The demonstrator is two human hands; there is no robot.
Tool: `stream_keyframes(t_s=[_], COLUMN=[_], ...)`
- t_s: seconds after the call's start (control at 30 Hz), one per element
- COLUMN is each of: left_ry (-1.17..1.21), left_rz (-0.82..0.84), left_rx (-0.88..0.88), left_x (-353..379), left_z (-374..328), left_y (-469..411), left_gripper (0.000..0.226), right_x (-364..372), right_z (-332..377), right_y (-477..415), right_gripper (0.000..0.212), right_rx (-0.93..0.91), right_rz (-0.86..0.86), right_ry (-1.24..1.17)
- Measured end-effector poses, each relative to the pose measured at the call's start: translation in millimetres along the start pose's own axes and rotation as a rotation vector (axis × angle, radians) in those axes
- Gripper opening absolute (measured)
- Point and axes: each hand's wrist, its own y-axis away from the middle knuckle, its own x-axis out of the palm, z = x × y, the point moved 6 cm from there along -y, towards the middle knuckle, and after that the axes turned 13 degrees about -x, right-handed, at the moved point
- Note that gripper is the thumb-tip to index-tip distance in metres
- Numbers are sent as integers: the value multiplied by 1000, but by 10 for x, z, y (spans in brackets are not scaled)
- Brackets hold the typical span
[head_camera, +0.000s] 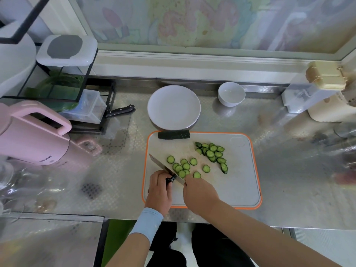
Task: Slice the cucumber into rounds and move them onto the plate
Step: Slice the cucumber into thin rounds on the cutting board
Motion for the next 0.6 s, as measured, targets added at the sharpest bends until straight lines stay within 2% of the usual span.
stream_keyframes(t_s=[0.33, 0.6], left_ry=[-44, 20], left_rz=[-35, -35], left_rx=[87, 30], left_x=[-46, -34], left_z=[-50, -7], left_y=[25, 58], left_gripper=[23, 24], right_x=[9, -139], right_z=[-13, 34], right_y=[-66, 40], right_gripper=[14, 15], right_rx=[11, -49], right_rz=[11, -70], right_ry=[-57, -35])
